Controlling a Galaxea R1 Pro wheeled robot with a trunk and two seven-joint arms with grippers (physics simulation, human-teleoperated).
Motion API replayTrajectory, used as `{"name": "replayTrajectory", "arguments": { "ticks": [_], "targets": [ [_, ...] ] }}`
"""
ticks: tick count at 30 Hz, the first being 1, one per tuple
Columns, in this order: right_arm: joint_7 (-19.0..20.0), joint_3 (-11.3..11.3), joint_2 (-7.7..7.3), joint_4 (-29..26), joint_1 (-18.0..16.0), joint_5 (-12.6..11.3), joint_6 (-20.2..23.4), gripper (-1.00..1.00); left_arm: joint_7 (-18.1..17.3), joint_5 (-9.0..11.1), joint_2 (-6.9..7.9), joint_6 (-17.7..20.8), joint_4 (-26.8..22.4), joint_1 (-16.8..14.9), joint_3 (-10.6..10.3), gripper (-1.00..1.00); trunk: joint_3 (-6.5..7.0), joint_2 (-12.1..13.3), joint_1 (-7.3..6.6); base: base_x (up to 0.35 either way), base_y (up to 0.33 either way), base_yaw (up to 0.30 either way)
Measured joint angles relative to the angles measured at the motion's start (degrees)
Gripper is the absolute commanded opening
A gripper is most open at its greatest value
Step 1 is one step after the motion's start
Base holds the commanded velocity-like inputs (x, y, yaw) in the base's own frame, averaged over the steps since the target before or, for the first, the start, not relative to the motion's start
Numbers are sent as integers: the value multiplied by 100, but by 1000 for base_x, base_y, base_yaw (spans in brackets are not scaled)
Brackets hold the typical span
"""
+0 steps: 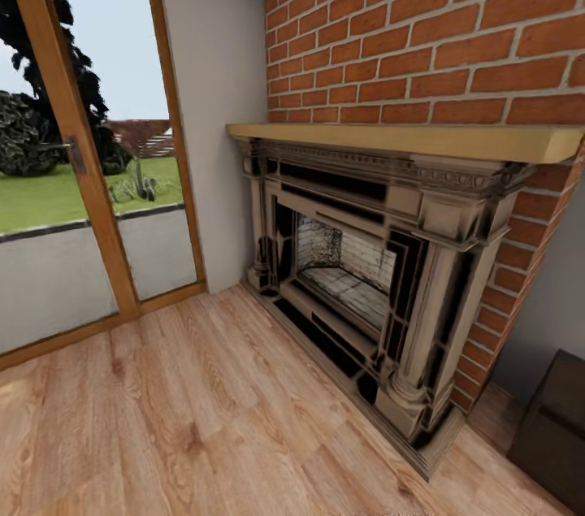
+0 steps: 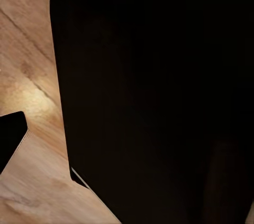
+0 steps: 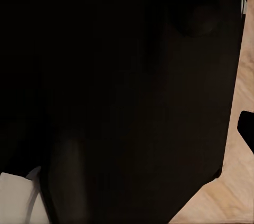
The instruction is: Place each of the two pumpkins and all three candles from the living room inside a cabinet in the living room (use any cabinet), then make sure every cabinet is closed, and position the cauldron so it is next to a table in the living room.
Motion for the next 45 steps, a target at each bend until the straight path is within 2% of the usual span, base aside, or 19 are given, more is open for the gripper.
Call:
{"name": "replayTrajectory", "arguments": {
  "ticks": [45],
  "targets": [
    [8,14,-3,0,0,-7,-7,100,0,-6,0,0,0,0,0,100,0,0,0,0,0,-295]
  ]
}}
